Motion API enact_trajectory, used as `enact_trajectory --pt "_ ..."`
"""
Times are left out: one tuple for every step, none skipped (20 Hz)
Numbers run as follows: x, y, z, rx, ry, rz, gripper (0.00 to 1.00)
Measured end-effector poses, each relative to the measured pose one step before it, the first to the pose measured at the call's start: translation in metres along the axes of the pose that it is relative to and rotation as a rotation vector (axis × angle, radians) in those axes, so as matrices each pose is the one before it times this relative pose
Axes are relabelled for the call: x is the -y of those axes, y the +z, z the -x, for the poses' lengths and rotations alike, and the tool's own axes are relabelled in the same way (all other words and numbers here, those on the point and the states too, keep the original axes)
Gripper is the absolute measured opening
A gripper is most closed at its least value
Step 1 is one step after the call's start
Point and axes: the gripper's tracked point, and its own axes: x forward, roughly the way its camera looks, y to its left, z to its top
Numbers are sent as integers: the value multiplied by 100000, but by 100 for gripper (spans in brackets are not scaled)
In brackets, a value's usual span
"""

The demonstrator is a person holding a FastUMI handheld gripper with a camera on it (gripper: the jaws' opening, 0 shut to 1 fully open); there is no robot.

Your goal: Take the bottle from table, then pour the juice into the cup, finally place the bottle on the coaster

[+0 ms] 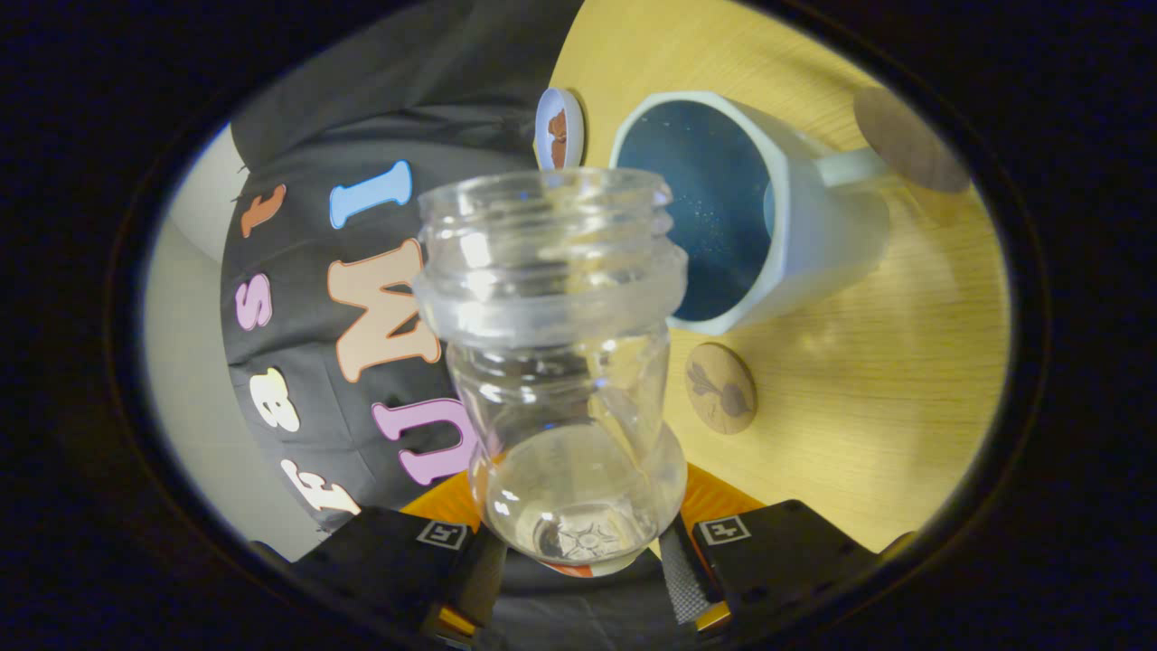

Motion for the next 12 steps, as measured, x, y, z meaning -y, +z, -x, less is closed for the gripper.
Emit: enact_trajectory --pt "-172 -52 -17 -384 -82 -1119 77" --pt "72 -94 -74 -740 -694 -1432 77" --pt "21 -115 230 -551 -385 -1174 77" --pt "29 -58 32 -517 -399 -1022 77" --pt "-20 -154 73 -410 -183 -561 77" --pt "-29 21 19 -127 -117 -190 77" --pt "-16 -76 57 -144 -46 -17 77" --pt "78 -76 89 -265 -211 -42 77" --pt "-56 -66 -86 -374 -264 -131 77" --pt "96 -17 -9 -351 -338 -188 77" --pt "42 -88 19 -432 -565 -257 77" --pt "71 0 -93 -220 -354 -362 77"
